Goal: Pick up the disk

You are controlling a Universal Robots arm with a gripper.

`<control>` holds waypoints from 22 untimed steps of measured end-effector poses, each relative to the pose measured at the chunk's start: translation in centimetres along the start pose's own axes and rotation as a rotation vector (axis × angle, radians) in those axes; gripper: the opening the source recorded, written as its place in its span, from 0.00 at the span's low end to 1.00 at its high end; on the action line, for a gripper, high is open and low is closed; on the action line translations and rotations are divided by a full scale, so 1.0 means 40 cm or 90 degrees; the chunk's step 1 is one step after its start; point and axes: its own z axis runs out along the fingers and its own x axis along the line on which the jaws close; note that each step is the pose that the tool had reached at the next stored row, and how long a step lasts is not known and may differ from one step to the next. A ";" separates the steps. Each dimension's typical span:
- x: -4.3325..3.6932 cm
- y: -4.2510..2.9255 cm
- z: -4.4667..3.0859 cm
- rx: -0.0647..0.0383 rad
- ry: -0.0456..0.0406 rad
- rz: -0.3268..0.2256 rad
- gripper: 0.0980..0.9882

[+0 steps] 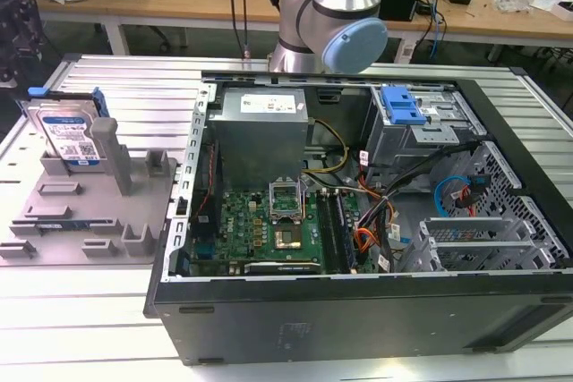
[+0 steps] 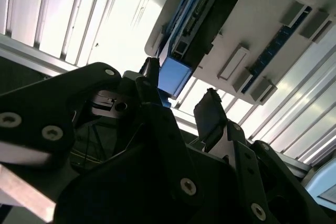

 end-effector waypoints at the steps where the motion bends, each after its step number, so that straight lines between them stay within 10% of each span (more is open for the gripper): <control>1: -0.001 0.000 0.002 0.000 0.0000 0.000 0.50; 22: 0.002 -0.008 0.041 0.000 0.0000 0.000 0.50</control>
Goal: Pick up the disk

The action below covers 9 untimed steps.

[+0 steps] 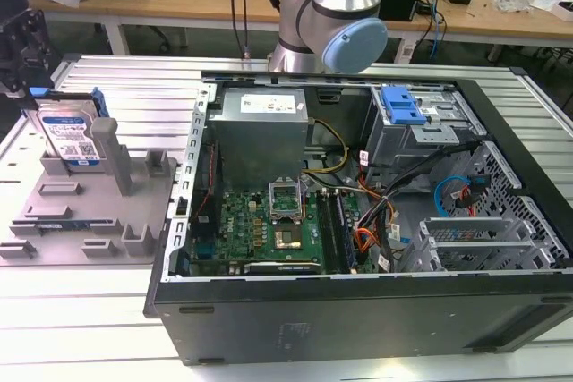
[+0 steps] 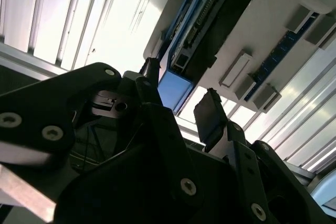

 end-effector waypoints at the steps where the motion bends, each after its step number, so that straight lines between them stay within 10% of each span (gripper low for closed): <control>1: 0.000 0.000 0.003 0.000 0.0000 0.000 0.50; 9: 0.000 -0.002 0.024 0.000 0.0000 0.000 0.50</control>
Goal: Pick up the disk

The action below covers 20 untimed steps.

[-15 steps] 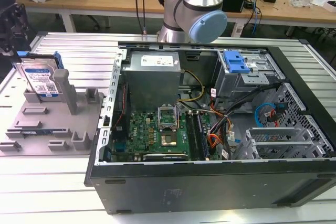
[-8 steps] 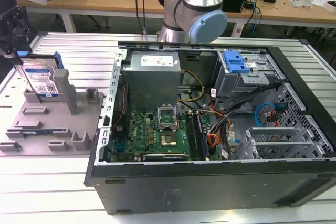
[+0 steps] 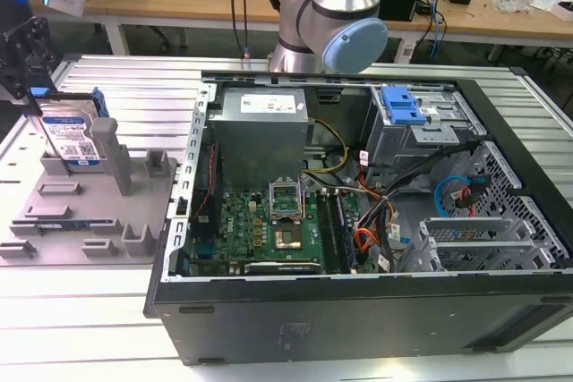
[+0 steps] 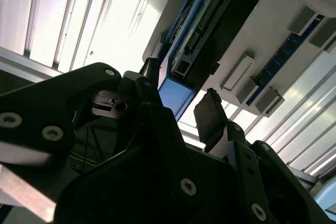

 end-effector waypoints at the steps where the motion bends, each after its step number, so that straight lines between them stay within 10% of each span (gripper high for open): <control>1: 0.000 0.000 0.003 0.000 0.0000 0.000 0.50; 20: 0.000 -0.001 0.027 0.000 0.0000 0.000 0.40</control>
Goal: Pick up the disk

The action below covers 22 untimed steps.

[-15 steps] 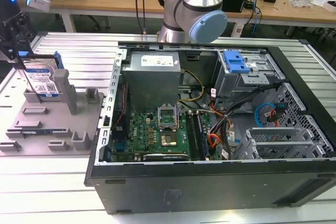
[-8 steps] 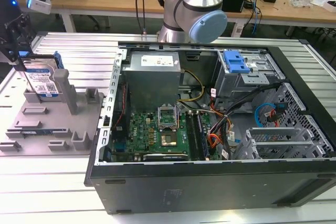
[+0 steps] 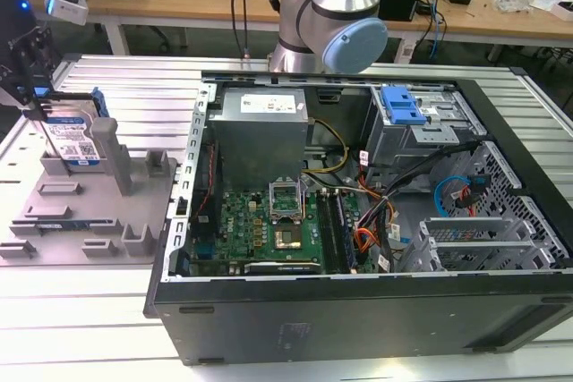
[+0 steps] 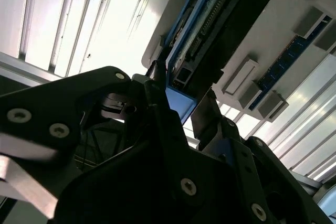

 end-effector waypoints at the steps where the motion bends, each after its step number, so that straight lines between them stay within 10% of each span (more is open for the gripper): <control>1: 0.000 0.000 0.001 0.000 0.0000 0.000 0.40; 22: -0.004 0.000 0.007 0.000 0.0000 0.000 0.31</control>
